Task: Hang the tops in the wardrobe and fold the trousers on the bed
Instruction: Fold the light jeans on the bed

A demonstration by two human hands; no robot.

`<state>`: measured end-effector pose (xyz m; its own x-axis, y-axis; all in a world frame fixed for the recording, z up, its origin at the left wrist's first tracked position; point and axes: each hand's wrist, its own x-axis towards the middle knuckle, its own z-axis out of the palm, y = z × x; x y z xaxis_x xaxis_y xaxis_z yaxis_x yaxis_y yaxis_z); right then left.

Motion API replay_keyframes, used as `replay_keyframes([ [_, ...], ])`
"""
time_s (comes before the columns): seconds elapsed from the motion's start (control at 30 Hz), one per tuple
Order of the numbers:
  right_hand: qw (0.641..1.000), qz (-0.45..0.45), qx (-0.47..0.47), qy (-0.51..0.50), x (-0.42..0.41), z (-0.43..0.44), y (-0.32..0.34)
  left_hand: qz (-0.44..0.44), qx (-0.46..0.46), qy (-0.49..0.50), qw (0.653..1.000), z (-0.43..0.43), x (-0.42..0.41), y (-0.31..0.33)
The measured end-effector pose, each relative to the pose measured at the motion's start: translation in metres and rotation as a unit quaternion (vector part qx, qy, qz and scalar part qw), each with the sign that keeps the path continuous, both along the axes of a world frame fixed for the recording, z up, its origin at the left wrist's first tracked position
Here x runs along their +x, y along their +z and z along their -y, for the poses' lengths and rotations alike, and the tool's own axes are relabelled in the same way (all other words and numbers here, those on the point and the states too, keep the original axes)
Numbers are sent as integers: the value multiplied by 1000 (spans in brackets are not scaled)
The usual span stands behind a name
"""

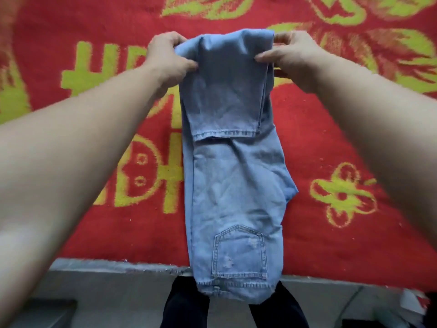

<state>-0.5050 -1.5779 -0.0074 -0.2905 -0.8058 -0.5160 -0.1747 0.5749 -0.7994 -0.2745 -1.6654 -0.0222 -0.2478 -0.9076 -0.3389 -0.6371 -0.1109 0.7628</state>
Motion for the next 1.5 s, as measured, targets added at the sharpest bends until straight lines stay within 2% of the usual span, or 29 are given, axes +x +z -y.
replay_keyframes([
  [0.1, 998, -47, -19, 31, 12, -31, 33, 18, -24, -44, 999, -35, 15, 33],
  [0.2, 994, -88, -22, 69, 25, -67, 51, 74, -60, -59, 994, -80, 31, 54],
  [0.27, 981, -155, -28, 112, 34, -90, 59, 104, -76, -58, 990, -112, 40, 64],
  [0.37, 934, -287, -58, 205, 41, -127, 65, 167, -91, -78, 979, -161, 55, 71],
  [0.5, 882, -338, -123, 304, 54, -185, 59, 252, -158, -169, 940, -226, 76, 59],
  [0.6, 826, -384, -122, 394, 61, -224, 35, 294, -171, -229, 912, -264, 86, 38],
  [0.67, 790, -394, -68, 466, 64, -248, 10, 342, -119, -300, 882, -285, 90, 15],
  [0.73, 743, -388, 23, 544, 67, -272, -15, 377, -26, -367, 850, -301, 93, -10],
  [0.77, 729, -384, 65, 562, 68, -282, -26, 379, 16, -370, 848, -307, 95, -20],
  [0.83, 741, -369, 99, 552, 73, -294, -40, 347, 48, -328, 877, -316, 99, -33],
  [0.97, 799, -404, 30, 445, 83, -314, -48, 286, 13, -233, 929, -338, 105, -43],
  [1.03, 817, -402, 54, 410, 92, -328, -49, 300, 55, -218, 927, -354, 108, -46],
  [1.1, 802, -400, 122, 426, 100, -343, -54, 340, 81, -273, 896, -367, 110, -51],
  [1.13, 813, -389, 129, 413, 104, -351, -55, 344, 77, -280, 893, -372, 111, -52],
  [1.17, 841, -373, 116, 375, 108, -358, -55, 336, 67, -266, 901, -375, 111, -53],
  [1.23, 913, -322, 83, 237, 117, -376, -56, 299, 56, -171, 937, -384, 109, -50],
  [1.3, 961, -235, 125, 69, 129, -394, -59, 246, 83, -3, 966, -400, 109, -49],
  [1.37, 967, -157, 196, -38, 139, -416, -65, 189, 172, 141, 957, -422, 111, -51],
  [1.4, 966, -122, 218, -60, 144, -427, -68, 165, 219, 173, 946, -435, 114, -52],
  [1.43, 967, -88, 227, -73, 148, -438, -70, 149, 251, 172, 941, -447, 117, -53],
  [1.5, 970, -29, 221, -94, 155, -457, -77, 143, 245, 130, 950, -465, 125, -58],
])
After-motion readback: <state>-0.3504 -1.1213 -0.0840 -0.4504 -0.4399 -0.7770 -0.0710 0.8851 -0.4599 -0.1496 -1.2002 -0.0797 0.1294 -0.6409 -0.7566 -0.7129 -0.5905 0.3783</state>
